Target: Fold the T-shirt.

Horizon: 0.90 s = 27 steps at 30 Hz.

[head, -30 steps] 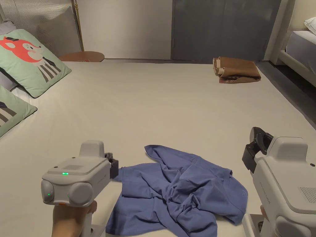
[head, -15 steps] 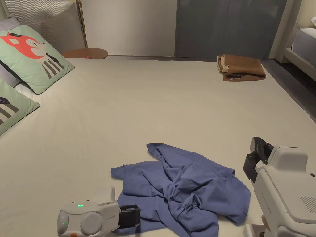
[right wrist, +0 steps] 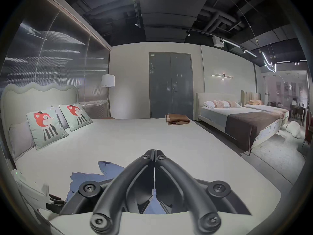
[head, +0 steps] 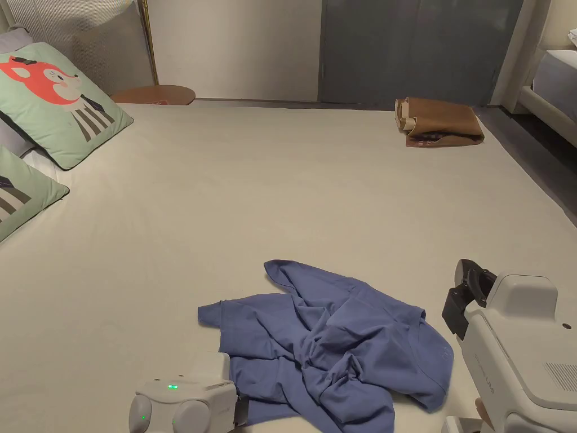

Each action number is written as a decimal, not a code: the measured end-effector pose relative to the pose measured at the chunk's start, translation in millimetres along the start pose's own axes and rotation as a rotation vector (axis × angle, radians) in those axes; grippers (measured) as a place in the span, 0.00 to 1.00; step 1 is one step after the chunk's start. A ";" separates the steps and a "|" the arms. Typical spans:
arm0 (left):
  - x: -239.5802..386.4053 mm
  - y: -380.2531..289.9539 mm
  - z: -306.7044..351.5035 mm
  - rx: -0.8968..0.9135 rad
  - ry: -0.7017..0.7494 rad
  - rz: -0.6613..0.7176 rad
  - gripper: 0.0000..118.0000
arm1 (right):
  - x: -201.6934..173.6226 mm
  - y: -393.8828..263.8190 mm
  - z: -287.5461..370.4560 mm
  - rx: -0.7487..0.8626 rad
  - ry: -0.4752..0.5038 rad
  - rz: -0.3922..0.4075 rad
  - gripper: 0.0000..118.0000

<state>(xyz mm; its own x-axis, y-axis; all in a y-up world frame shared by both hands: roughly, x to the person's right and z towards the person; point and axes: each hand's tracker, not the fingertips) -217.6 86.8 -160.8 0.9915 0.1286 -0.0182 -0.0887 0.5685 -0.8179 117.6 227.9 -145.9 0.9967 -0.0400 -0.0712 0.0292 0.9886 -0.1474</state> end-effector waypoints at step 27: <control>-12.7 34.6 47.6 0.077 -0.132 0.042 0.01 | 21.5 -111.5 -219.5 -0.732 0.042 0.122 0.46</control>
<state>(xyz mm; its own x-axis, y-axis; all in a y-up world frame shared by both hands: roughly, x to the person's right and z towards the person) -237.7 143.5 -161.5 0.9660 0.2568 0.0283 -0.1424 0.6206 -0.7711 119.1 84.9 -347.6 0.9854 0.0436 -0.1648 -0.1545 0.6373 -0.7550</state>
